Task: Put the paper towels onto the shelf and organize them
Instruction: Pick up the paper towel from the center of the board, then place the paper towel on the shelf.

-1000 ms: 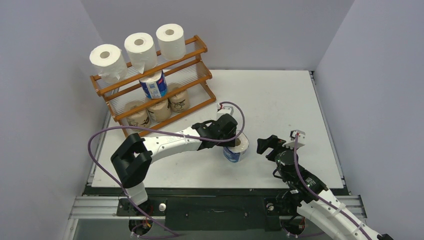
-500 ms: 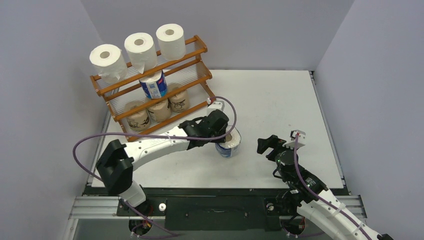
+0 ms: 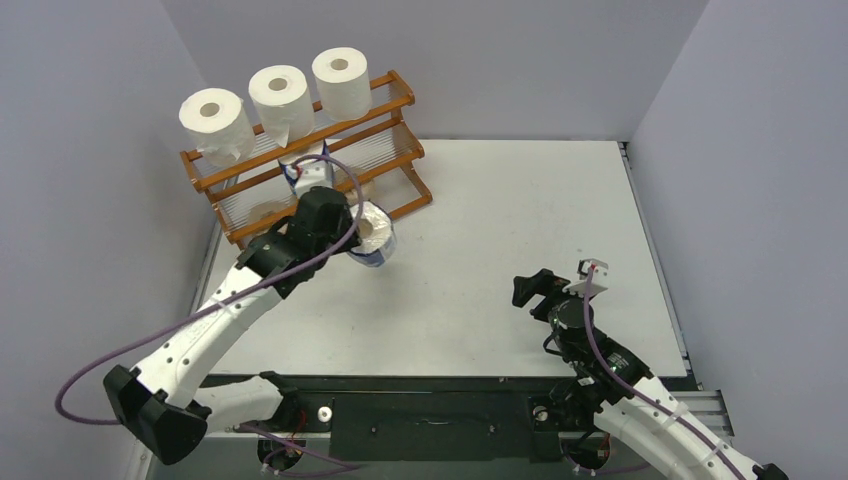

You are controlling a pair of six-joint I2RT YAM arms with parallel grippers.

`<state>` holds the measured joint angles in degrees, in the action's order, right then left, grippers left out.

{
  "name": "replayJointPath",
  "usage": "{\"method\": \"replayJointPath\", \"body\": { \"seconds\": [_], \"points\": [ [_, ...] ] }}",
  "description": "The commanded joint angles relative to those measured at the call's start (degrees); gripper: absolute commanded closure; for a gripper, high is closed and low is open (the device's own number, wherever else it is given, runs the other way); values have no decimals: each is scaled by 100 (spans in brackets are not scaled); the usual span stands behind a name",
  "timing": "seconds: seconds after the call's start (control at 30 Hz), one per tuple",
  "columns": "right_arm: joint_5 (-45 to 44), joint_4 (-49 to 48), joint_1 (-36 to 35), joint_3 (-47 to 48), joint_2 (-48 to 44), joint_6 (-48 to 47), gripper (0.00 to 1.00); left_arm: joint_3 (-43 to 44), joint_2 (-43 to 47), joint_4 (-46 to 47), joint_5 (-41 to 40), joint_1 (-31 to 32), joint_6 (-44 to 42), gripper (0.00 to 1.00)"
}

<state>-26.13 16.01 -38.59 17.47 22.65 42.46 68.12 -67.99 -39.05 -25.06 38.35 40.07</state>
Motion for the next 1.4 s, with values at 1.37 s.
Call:
{"method": "replayJointPath", "body": {
  "seconds": [1.37],
  "points": [
    [251, -590, 35, -133, 291, -186, 17, 717, 461, 49, 373, -4000, -175, 73]
  ]
}}
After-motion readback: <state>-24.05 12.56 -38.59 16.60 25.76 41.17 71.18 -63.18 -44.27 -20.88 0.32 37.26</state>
